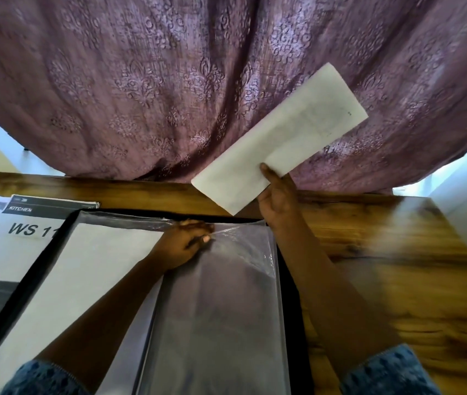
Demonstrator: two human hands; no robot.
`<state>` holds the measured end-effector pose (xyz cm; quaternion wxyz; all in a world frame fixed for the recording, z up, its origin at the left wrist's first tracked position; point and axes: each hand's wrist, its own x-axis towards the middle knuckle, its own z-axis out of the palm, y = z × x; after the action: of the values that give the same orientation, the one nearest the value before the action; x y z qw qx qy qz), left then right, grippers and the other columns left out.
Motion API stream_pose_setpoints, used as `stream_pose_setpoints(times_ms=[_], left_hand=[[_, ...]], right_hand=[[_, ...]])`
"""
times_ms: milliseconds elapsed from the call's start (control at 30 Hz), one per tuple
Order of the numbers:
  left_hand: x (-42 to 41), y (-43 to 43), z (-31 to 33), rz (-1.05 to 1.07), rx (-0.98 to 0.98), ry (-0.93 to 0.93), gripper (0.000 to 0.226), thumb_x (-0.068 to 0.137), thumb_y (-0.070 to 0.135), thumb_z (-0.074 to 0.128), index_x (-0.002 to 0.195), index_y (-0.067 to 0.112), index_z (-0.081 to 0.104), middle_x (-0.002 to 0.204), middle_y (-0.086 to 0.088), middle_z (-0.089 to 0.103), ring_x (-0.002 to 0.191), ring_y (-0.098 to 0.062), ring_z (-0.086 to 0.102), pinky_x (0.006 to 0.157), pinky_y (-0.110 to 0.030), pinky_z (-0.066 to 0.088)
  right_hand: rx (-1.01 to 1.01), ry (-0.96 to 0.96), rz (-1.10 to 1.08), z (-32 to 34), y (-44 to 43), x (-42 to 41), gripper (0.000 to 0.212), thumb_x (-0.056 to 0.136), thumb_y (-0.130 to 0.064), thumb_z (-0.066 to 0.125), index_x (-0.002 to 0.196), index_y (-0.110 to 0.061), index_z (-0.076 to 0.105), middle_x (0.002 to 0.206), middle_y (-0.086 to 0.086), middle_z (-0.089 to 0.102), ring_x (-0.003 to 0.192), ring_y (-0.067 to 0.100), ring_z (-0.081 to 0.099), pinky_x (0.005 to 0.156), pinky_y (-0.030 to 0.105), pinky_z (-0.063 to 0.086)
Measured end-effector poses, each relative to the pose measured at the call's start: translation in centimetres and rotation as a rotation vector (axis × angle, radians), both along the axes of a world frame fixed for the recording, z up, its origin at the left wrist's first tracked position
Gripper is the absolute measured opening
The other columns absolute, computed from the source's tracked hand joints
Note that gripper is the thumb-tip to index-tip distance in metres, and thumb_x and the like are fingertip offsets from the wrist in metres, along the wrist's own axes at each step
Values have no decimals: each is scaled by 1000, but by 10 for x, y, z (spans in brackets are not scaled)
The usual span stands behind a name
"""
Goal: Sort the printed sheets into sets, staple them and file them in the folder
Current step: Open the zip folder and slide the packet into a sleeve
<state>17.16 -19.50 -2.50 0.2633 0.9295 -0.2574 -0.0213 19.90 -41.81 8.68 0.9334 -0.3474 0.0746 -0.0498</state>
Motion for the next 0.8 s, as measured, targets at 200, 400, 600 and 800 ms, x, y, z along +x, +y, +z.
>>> stream_pose_setpoints(times_ms=[200, 400, 600, 800], left_hand=[[-2, -4, -10, 74, 109, -388, 55, 99, 51, 26, 109, 19, 70, 107, 1, 71, 100, -20, 62, 92, -26, 36], [-4, 2, -9, 222, 38, -406, 58, 99, 51, 25, 103, 17, 72, 97, -3, 72, 90, -23, 64, 80, -29, 45], [0, 0, -9, 259, 33, -440, 42, 95, 37, 36, 95, 15, 71, 90, -5, 71, 85, -25, 61, 81, -33, 39], [8, -9, 1, 294, 23, -371, 38, 92, 38, 34, 90, 22, 69, 90, 0, 70, 86, -23, 60, 78, -34, 36]], right_hand=[[-94, 107, -46, -29, 15, 11, 25, 84, 9, 59, 95, -13, 63, 93, 3, 69, 82, 17, 66, 69, 30, 57], [-544, 208, 8, -41, -3, 8, 19, 80, 4, 68, 91, -10, 64, 100, 8, 66, 79, 19, 63, 81, 42, 54], [-761, 249, 100, -31, -26, 16, 37, 78, 5, 69, 113, 3, 60, 110, 15, 63, 90, 28, 62, 81, 42, 54], [-746, 266, 276, -25, -34, 23, 46, 72, 13, 70, 116, 9, 58, 119, 24, 61, 107, 40, 60, 94, 55, 47]])
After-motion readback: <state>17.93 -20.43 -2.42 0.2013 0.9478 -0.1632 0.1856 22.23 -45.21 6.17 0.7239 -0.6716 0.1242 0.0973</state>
